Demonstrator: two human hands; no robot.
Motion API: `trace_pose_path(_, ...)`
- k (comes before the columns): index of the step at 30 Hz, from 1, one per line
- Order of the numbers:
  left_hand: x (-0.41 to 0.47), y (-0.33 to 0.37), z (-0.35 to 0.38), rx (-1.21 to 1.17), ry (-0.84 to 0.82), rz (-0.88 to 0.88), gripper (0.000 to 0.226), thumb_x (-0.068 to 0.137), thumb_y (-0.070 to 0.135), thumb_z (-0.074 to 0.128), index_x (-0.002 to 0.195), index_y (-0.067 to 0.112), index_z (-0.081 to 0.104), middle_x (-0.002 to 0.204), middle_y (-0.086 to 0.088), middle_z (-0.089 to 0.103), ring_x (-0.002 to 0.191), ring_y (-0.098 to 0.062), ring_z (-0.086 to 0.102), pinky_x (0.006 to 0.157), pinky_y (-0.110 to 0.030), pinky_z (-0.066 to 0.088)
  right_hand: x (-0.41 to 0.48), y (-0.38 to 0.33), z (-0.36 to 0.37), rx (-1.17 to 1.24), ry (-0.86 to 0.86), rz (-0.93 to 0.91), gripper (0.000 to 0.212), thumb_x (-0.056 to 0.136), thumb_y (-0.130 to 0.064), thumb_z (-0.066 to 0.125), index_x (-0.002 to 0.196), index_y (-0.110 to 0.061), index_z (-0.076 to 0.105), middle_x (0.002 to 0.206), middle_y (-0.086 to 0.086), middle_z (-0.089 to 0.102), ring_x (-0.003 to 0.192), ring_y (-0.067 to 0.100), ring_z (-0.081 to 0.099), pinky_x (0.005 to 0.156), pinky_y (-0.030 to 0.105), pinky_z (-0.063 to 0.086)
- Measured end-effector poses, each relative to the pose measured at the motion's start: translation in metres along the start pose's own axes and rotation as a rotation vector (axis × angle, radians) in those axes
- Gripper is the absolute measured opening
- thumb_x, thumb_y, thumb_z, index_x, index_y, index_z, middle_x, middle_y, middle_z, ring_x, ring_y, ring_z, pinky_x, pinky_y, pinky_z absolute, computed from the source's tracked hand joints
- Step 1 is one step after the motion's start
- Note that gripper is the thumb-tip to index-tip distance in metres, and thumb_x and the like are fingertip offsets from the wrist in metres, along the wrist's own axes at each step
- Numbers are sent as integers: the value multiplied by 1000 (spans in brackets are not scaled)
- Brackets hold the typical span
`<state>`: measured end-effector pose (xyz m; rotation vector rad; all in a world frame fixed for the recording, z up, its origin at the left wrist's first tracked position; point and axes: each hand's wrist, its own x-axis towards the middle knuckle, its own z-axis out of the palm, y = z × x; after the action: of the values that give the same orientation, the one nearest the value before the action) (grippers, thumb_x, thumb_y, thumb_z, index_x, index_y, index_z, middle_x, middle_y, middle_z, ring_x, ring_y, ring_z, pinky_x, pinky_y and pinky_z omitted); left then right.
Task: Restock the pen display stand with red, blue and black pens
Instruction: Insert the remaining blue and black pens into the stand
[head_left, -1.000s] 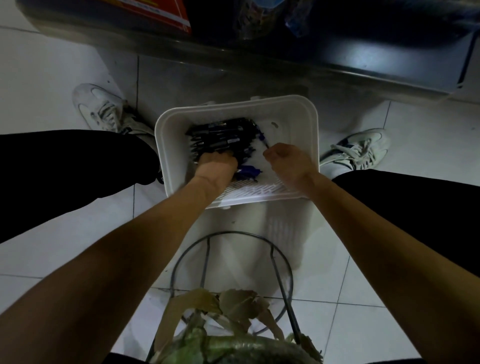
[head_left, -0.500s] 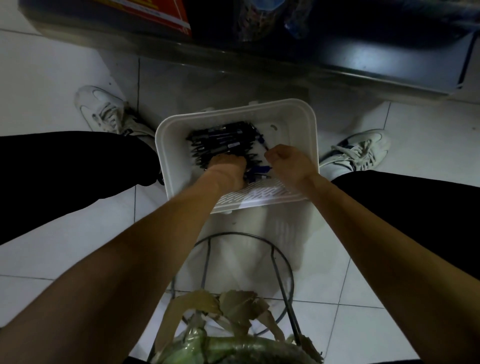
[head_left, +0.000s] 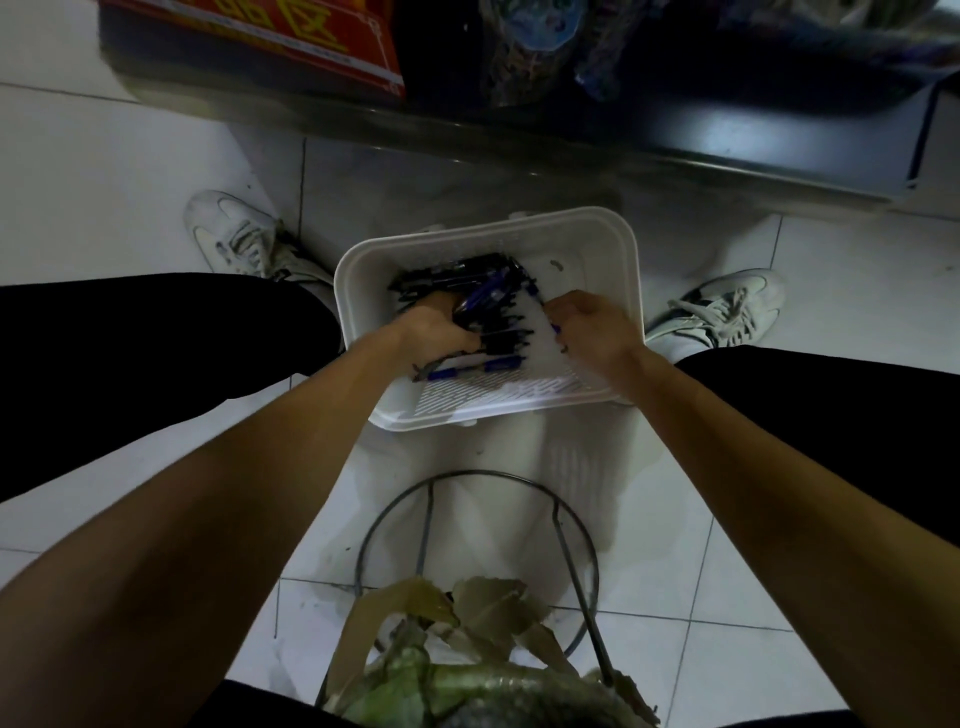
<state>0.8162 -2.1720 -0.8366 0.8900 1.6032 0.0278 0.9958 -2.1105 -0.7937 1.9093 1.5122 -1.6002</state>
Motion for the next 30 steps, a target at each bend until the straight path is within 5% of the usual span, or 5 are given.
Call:
trace_pose_path(9,3,-1,1,-219,86,38,22,91,22,65,111,15,61,99,-1,61,92,-17,56,79,-24,40,3,2,0,-34,-13,-24,33,99,-15,43,120,3,61,109,19,64,93,28,55,85,35,44)
trace_pose_path(16,-2,2,-2,-300,17,-8,15,86,21,71,79,19,58,64,3,55,56,-13,48,53,-24,39,5,5,0,-54,-20,-44,32,100,-19,43,120,-4,61,96,6,55,73,14,49,62,19,36)
trace_pose_path(22,-8,12,-5,-289,96,-119,46,77,44,77,107,14,60,73,0,60,57,-11,54,44,-19,45,3,4,1,-4,-7,-29,33,98,-20,45,118,1,62,98,14,60,93,28,56,97,41,46)
trace_pose_path(25,-5,13,-8,-264,157,-48,57,74,52,76,118,18,63,102,-1,70,85,-15,64,76,-29,56,4,3,0,-30,-9,-46,35,99,-18,44,119,5,61,98,15,58,92,24,51,95,39,45)
trace_pose_path(30,2,17,-8,299,300,96,51,84,50,66,123,18,61,113,-6,67,102,-26,61,87,-30,47,3,3,0,-42,-17,-49,35,100,-18,42,122,4,60,110,22,63,97,29,55,95,37,45)
